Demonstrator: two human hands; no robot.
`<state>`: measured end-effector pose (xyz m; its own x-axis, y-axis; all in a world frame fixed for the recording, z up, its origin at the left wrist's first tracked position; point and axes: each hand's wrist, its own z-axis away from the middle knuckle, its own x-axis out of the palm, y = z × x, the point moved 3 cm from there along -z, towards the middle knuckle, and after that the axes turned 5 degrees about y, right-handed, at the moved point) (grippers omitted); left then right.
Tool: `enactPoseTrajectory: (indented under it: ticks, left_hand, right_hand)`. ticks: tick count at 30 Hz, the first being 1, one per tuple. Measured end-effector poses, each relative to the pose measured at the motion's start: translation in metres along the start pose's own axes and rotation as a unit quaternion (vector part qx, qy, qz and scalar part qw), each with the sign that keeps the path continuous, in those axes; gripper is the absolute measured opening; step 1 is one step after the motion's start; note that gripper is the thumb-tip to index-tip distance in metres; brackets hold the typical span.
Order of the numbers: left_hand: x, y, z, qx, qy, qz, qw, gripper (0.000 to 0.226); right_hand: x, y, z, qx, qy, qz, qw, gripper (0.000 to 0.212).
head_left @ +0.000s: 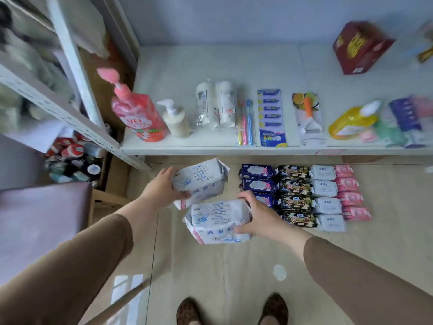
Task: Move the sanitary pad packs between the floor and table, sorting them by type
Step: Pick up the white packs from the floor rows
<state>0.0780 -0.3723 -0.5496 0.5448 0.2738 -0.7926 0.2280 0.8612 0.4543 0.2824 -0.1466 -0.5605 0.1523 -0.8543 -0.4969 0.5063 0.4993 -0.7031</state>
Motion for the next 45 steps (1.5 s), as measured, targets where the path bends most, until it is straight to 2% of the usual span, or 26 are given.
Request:
enactPoseTrajectory:
  ticks: [4, 7, 9, 12, 17, 21, 29, 34, 45]
  left_hand:
    - [-0.12, 0.053, 0.077, -0.009, 0.027, 0.066, 0.997, 0.092]
    - [-0.216, 0.099, 0.126, 0.037, 0.064, 0.083, 0.994, 0.087]
    - [-0.277, 0.13, 0.153, 0.073, 0.091, 0.096, 0.989, 0.078]
    - [-0.353, 0.168, 0.182, 0.098, 0.113, 0.099, 0.984, 0.083]
    - [-0.439, 0.219, 0.204, 0.14, 0.146, 0.098, 0.974, 0.084]
    - [-0.476, 0.252, 0.189, 0.162, 0.174, 0.1, 0.966, 0.086]
    - [-0.512, 0.3, 0.131, 0.168, 0.205, 0.088, 0.96, 0.077]
    - [-0.528, 0.313, 0.089, 0.144, 0.248, 0.043, 0.957, 0.082]
    - [-0.566, 0.317, -0.019, 0.135, 0.217, -0.001, 0.967, 0.077]
  right_hand:
    - [-0.073, -0.093, 0.084, 0.027, 0.022, -0.114, 0.993, 0.069]
    - [-0.133, -0.173, 0.141, 0.004, 0.051, -0.162, 0.986, 0.066]
    - [-0.17, -0.225, 0.174, -0.018, 0.061, -0.174, 0.983, 0.069]
    - [-0.22, -0.292, 0.215, -0.061, 0.076, -0.176, 0.98, 0.068]
    - [-0.284, -0.361, 0.253, -0.121, 0.114, -0.171, 0.971, 0.066]
    - [-0.319, -0.38, 0.252, -0.147, 0.141, -0.19, 0.961, 0.071]
    - [-0.375, -0.39, 0.206, -0.177, 0.135, -0.197, 0.955, 0.066]
    - [-0.401, -0.4, 0.173, -0.184, 0.137, -0.193, 0.954, 0.068]
    - [-0.426, -0.415, 0.105, -0.167, 0.162, -0.192, 0.953, 0.067]
